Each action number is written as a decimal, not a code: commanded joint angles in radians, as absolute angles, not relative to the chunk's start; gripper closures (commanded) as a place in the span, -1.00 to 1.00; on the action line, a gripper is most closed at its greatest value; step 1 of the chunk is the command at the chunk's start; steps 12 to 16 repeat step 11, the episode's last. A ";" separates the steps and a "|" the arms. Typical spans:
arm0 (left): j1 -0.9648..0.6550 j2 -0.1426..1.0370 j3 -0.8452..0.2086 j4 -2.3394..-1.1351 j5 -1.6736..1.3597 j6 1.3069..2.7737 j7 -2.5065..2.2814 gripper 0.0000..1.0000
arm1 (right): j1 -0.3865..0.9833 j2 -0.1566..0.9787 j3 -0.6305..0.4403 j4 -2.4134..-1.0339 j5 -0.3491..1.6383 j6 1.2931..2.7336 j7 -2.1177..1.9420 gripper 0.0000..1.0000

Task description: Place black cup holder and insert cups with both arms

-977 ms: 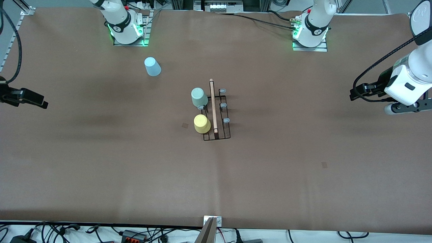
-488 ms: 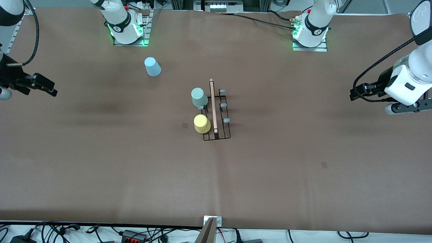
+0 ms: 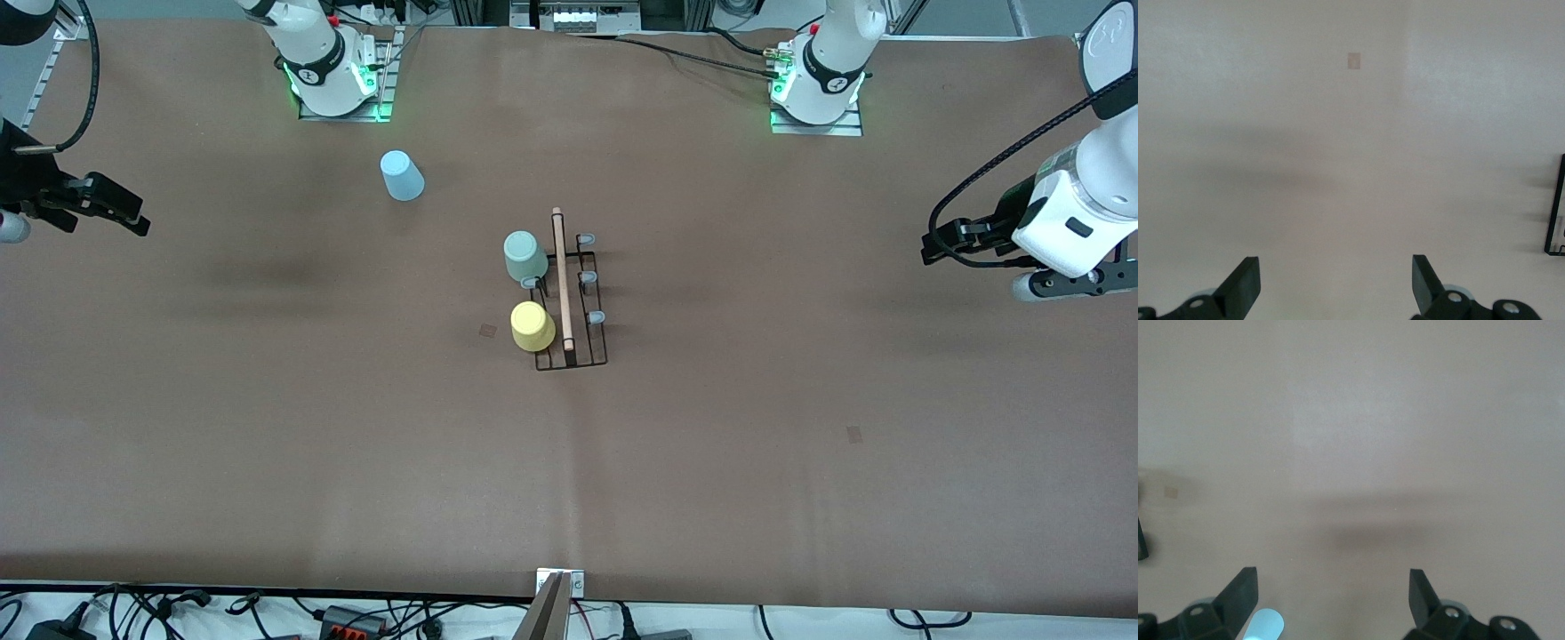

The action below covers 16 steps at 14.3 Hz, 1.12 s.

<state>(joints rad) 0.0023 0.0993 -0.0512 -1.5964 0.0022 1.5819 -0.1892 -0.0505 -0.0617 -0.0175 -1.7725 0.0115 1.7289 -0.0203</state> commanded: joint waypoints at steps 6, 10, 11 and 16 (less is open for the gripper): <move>0.011 0.091 -0.054 -1.592 0.009 1.565 -0.166 -1.00 | -0.055 -0.093 -0.012 -1.784 -0.002 1.700 -0.032 -1.00; 0.009 0.091 -0.054 -1.592 0.009 1.566 -0.166 -1.00 | -0.055 -0.097 -0.011 -1.787 -0.002 1.701 -0.029 -1.00; 0.009 0.091 -0.054 -1.592 0.009 1.565 -0.166 -1.00 | -0.055 -0.097 -0.011 -1.787 -0.002 1.703 -0.031 -1.00; 0.009 0.091 -0.054 -1.592 0.009 1.565 -0.166 -1.00 | -0.055 -0.097 -0.011 -1.787 -0.002 1.703 -0.031 -1.00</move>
